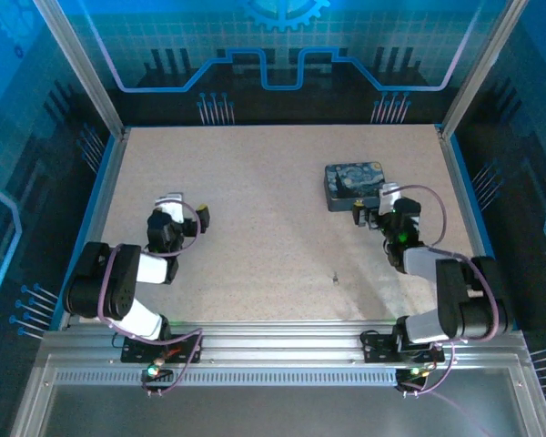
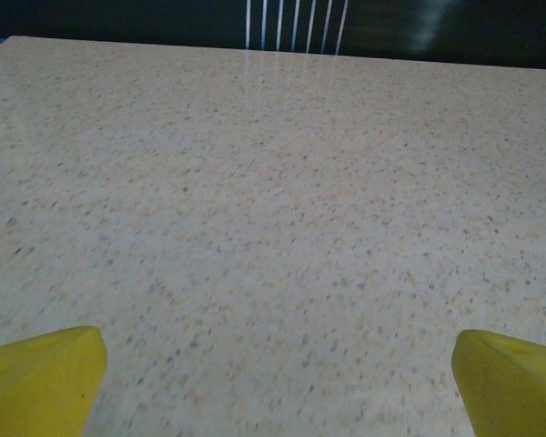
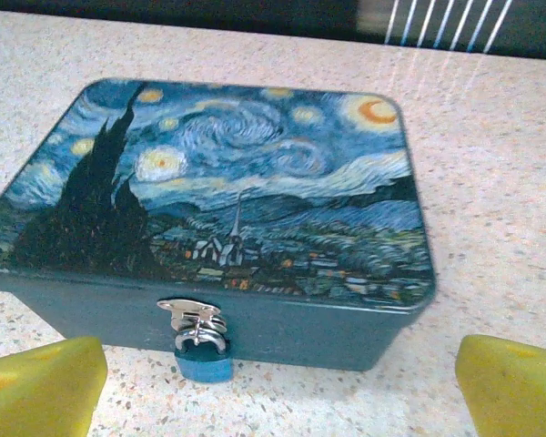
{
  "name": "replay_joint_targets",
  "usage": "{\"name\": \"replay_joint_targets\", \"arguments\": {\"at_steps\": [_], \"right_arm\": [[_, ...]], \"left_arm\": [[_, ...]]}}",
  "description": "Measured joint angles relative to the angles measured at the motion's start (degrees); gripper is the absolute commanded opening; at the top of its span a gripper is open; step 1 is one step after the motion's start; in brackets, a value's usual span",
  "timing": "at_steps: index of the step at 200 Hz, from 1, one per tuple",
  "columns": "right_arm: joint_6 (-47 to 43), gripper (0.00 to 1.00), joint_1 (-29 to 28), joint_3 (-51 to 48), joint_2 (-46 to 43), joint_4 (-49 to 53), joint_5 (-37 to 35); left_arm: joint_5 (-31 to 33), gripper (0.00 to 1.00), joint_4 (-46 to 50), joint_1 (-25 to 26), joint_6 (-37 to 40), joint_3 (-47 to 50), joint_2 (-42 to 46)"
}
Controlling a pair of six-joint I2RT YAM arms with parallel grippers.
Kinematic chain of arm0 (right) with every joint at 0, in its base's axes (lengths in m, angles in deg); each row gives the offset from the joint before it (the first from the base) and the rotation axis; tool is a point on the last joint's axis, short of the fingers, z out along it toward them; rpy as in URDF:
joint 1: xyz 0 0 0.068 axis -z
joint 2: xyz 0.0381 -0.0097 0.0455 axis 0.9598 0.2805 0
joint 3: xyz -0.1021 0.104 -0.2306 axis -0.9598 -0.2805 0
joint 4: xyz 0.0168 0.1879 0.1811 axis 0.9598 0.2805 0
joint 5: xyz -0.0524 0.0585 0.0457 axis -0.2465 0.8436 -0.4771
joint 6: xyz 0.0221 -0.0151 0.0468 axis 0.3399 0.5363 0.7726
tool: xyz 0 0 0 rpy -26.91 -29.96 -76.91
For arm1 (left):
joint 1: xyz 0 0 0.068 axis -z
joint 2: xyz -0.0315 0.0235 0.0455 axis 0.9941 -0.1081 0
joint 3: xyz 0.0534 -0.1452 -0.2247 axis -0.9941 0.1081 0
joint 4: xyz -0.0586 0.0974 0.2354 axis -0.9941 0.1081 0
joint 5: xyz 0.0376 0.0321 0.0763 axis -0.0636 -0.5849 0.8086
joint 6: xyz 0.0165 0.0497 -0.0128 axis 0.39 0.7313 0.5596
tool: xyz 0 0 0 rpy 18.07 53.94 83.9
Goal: Unlock a padlock with a key
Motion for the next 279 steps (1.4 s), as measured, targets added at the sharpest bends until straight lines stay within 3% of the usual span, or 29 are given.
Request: {"name": "replay_joint_targets", "arguments": {"at_steps": [30, 47, 69, 89, 114, 157, 208, 239, 279], "right_arm": [[1.7, 1.00, 0.0, 1.4, -9.7, 8.1, -0.9], [3.1, 1.00, 0.1, 3.3, -13.2, 13.5, -1.0], [5.6, 1.00, 1.0, 6.4, -15.3, 20.3, 0.9], [8.6, 1.00, 4.9, 10.1, -14.5, 25.7, 5.7], [12.3, 1.00, 10.8, 15.5, -9.5, 29.7, 13.2], [15.8, 1.00, 15.5, 25.9, 6.0, 33.8, 24.4], [17.6, 1.00, 15.6, 35.7, 20.9, 35.1, 29.7], [17.5, 1.00, 15.2, 39.8, 25.9, 36.2, 31.4], [15.9, 0.92, 13.4, 42.4, 28.5, 38.7, 32.7]], "left_arm": [[1.6, 0.99, 3.9, 0.0, -0.7, 1.0, 8.9], [2.0, 0.99, 10.8, 0.0, -2.5, -0.8, 16.1], [2.1, 0.99, 24.9, 0.0, -8.6, -9.3, 21.7], [-0.2, 0.99, 36.7, 0.2, -15.4, -20.0, 20.9], [-3.9, 0.99, 47.0, 3.1, -22.2, -31.1, 15.0], [-10.6, 0.99, 56.1, 15.5, -30.0, -41.6, -1.2], [-16.1, 0.98, 58.6, 26.6, -35.1, -55.5, -17.9], [-18.4, 0.95, 58.5, 30.2, -36.9, -64.4, -25.7], [-21.7, 0.92, 58.5, 33.0, -38.2, -74.8, -35.2]]}}
